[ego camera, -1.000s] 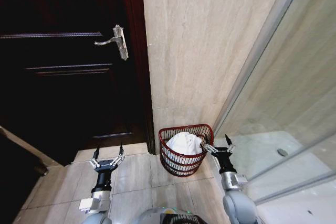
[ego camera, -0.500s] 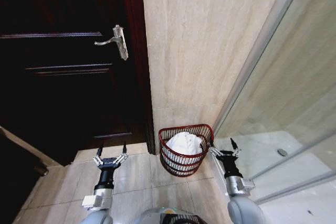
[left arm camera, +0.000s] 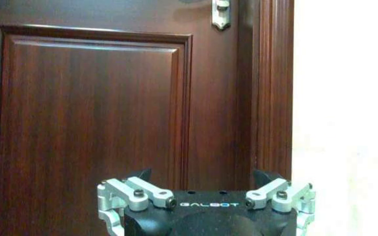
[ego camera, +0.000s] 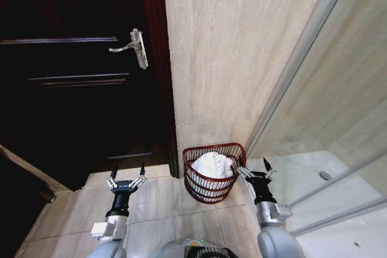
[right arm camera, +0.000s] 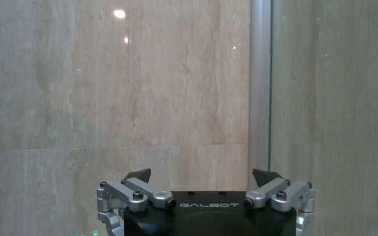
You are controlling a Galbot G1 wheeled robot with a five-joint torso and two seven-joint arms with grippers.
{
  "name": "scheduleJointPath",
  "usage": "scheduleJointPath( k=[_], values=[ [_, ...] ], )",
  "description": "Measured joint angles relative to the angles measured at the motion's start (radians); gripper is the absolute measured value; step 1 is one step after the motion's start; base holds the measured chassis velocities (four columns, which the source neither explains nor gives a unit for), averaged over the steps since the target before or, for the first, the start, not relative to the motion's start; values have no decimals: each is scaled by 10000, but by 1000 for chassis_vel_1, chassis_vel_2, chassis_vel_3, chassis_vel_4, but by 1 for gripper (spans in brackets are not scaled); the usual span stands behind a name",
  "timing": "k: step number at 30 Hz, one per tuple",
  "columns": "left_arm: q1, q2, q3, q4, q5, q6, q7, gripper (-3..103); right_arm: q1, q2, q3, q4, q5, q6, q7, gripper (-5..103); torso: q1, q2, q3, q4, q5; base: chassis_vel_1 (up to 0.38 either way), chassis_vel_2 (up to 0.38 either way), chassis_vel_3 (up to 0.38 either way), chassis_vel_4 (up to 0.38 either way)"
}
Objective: Discard the used towel into the hamper.
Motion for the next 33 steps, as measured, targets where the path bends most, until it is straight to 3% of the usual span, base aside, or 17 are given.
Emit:
scheduleJointPath(
  k=[16,33],
  values=[
    [89,385,-66,-19,13,-282,-16,100,-929,201,-257,579,-731,413,53,100,-243,-696,-457,-1,0,0,0,0,0],
    [-249,467,104,106,36,-100,32,100,-963,37,-753,1017,-1227,152,738,100,-453,-1379,-931,-1,0,82,-74,-80,82]
  ],
)
